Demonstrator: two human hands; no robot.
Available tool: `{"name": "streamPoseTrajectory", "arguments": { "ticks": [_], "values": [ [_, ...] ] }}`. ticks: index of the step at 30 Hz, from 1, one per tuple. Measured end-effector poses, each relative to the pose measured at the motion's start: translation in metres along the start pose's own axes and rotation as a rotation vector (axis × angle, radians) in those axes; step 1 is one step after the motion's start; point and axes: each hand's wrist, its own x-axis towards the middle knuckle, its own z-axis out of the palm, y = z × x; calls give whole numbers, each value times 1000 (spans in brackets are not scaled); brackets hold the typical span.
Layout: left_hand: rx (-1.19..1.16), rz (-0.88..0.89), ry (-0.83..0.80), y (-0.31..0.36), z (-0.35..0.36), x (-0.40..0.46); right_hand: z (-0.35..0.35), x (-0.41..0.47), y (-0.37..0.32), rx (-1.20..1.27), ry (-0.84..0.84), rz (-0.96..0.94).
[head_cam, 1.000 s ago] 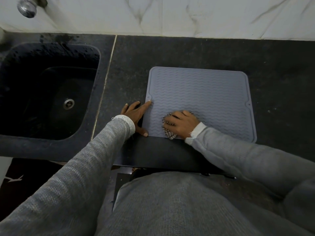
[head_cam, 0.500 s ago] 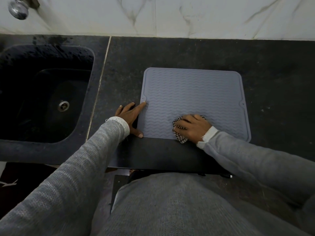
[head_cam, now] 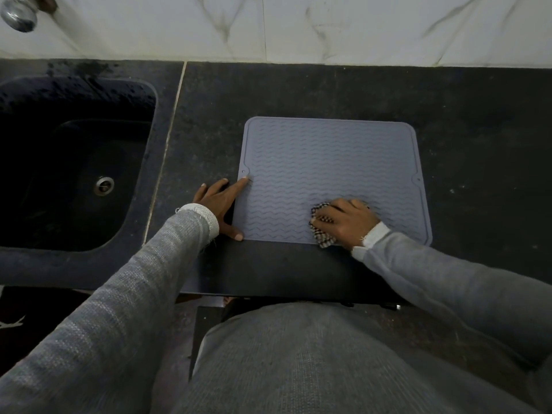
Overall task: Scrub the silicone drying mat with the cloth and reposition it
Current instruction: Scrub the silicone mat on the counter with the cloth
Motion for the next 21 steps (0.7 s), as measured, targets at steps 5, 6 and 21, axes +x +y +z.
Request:
{"name": "streamPoseTrajectory", "arguments": {
  "ticks": [5,6,21],
  "values": [
    [12,-18,-7,3,-1,-1,-2,49,-21,67,25,-4],
    [12,-20,-9,3,-2,-1,-1,58,-26,54,8,-31],
    [156,-25,-73,20,-10,-6,20,-18,10,-55,43,17]
  ]
}}
